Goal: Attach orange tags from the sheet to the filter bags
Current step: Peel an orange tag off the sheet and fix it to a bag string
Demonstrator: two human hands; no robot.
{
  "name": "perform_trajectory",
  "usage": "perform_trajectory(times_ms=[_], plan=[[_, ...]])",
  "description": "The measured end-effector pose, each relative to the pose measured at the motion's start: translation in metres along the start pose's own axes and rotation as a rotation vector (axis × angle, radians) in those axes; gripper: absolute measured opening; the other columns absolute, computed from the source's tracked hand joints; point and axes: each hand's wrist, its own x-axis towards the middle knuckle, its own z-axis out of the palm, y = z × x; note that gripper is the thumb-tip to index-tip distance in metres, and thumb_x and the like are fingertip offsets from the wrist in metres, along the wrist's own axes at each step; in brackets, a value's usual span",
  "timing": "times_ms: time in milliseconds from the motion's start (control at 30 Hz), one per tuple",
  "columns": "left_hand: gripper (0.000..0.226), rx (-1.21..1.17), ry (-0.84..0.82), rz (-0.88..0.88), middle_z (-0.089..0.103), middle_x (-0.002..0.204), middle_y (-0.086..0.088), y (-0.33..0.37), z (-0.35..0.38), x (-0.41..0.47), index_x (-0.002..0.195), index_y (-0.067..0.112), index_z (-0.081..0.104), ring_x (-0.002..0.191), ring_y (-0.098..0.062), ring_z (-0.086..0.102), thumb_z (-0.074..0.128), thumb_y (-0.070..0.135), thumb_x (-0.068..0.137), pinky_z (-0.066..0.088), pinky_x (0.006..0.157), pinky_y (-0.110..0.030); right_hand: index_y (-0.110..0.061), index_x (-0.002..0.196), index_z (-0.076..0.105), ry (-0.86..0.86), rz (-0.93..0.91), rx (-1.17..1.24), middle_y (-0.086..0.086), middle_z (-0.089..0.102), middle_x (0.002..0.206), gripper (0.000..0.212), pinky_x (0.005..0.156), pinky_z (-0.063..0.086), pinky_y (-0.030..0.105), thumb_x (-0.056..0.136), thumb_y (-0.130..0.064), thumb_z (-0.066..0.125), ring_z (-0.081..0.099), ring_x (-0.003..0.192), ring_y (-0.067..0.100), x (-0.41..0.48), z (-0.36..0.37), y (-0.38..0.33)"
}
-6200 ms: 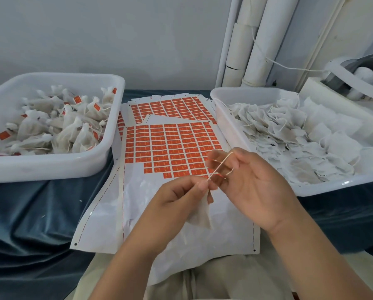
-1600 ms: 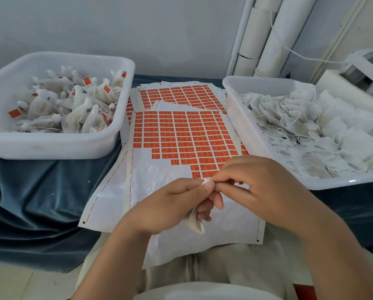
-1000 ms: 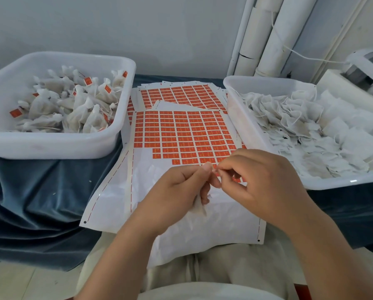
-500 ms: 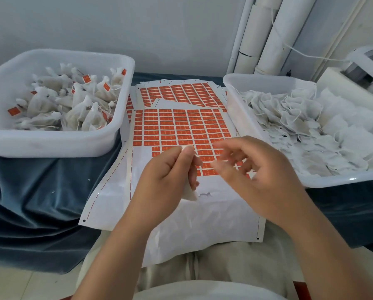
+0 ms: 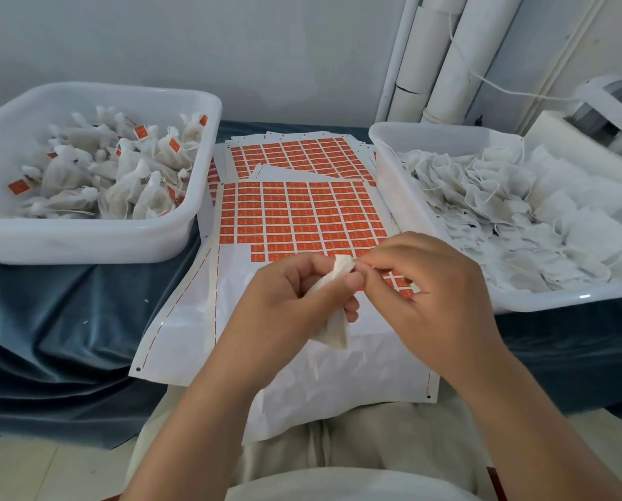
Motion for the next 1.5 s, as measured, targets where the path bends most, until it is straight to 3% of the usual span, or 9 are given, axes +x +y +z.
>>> perform_trajectory(times_ms=[200, 367, 633, 867, 1000, 1133, 1233, 1333, 1500], plan=[[0.028, 0.131, 0.065, 0.053, 0.076, 0.079, 0.008, -0.007, -0.001, 0.003, 0.117, 0.035, 0.060, 0.078, -0.011, 0.074, 0.059, 0.052, 0.095, 0.053, 0.070, -0.011, -0.018, 0.092, 0.076, -0.056, 0.101, 0.172, -0.013, 0.069, 0.088, 0.010, 0.070, 0.042, 0.009, 0.098, -0.020, 0.068, 0.060, 0.081, 0.003, 0.001, 0.001, -0.006], [0.035, 0.124, 0.240, 0.115, 0.069, 0.074, 0.008, -0.008, 0.003, 0.004, 0.076, 0.033, 0.069, 0.071, -0.005, 0.064, 0.052, 0.043, 0.106, 0.049, 0.065, -0.009, -0.022, 0.088, 0.073, -0.124, 0.232, 0.312, -0.013, 0.071, 0.088, 0.012, 0.069, 0.052, 0.024, 0.099, -0.021, 0.068, 0.066, 0.086, 0.015, 0.002, 0.001, -0.007], [0.035, -0.006, 0.262, -0.002, 0.074, 0.081, 0.006, -0.014, 0.010, 0.005, 0.084, 0.022, 0.073, 0.076, -0.005, 0.069, 0.053, 0.042, 0.105, 0.049, 0.068, -0.007, -0.024, 0.097, 0.070, -0.052, 0.500, 0.697, -0.004, 0.075, 0.096, 0.014, 0.077, 0.056, 0.018, 0.102, -0.033, 0.061, 0.072, 0.091, 0.013, -0.004, 0.012, -0.005], [0.032, 0.133, 0.148, -0.014, 0.075, 0.097, 0.017, -0.024, 0.017, 0.009, 0.097, 0.034, 0.075, 0.096, -0.005, 0.068, 0.047, 0.043, 0.108, 0.052, 0.071, -0.010, -0.024, 0.101, 0.065, -0.036, 0.466, 0.855, 0.004, 0.078, 0.107, 0.023, 0.092, 0.060, 0.035, 0.110, -0.038, 0.050, 0.075, 0.105, 0.024, -0.005, 0.018, 0.010], [0.032, 0.124, 0.158, 0.024, 0.074, 0.093, 0.011, -0.029, 0.022, 0.009, 0.101, 0.030, 0.075, 0.093, -0.010, 0.069, 0.046, 0.041, 0.110, 0.056, 0.075, -0.016, -0.019, 0.092, 0.064, -0.080, 0.502, 1.173, 0.010, 0.072, 0.088, 0.025, 0.087, 0.056, 0.039, 0.105, -0.038, 0.053, 0.071, 0.094, 0.034, -0.001, 0.019, 0.009], [0.028, 0.396, 0.210, 0.116, 0.072, 0.098, 0.024, -0.036, 0.012, 0.011, 0.106, 0.039, 0.069, 0.094, 0.001, 0.068, 0.049, 0.058, 0.101, 0.056, 0.075, -0.013, -0.020, 0.087, 0.055, 0.033, 0.572, 1.433, -0.004, 0.044, 0.068, 0.023, 0.070, 0.050, 0.030, 0.103, -0.036, 0.059, 0.045, 0.061, 0.014, 0.009, 0.005, 0.012], [0.018, 0.836, 0.255, 0.067, 0.069, 0.114, 0.025, -0.047, -0.012, 0.021, 0.117, 0.042, 0.068, 0.095, 0.003, 0.064, 0.054, 0.043, 0.105, 0.045, 0.092, -0.014, -0.033, 0.090, 0.056, 0.044, 0.562, 0.750, -0.006, 0.051, 0.067, 0.025, 0.049, 0.042, 0.018, 0.110, -0.044, 0.045, 0.048, 0.053, 0.007, 0.005, -0.004, 0.021], [0.028, 1.026, 0.190, 0.035, 0.067, 0.130, 0.016, -0.059, -0.024, 0.027, 0.125, 0.033, 0.072, 0.118, -0.009, 0.061, 0.062, 0.043, 0.101, 0.039, 0.106, -0.024, -0.040, 0.095, 0.059, -0.252, 0.401, -0.011, -0.017, 0.064, 0.078, 0.023, 0.058, 0.040, 0.012, 0.106, -0.053, 0.044, 0.064, 0.075, 0.000, -0.005, 0.019, 0.027], [0.065, 1.186, 0.084, 0.051, 0.061, 0.143, 0.017, -0.066, -0.025, 0.028, 0.137, 0.032, 0.066, 0.133, -0.011, 0.053, 0.065, 0.072, 0.086, 0.038, 0.115, -0.037, -0.038, 0.123, 0.070, -0.430, 0.345, -0.220, -0.017, 0.071, 0.117, 0.039, 0.078, 0.038, 0.020, 0.095, -0.063, 0.062, 0.065, 0.105, 0.008, -0.020, 0.058, 0.035]])
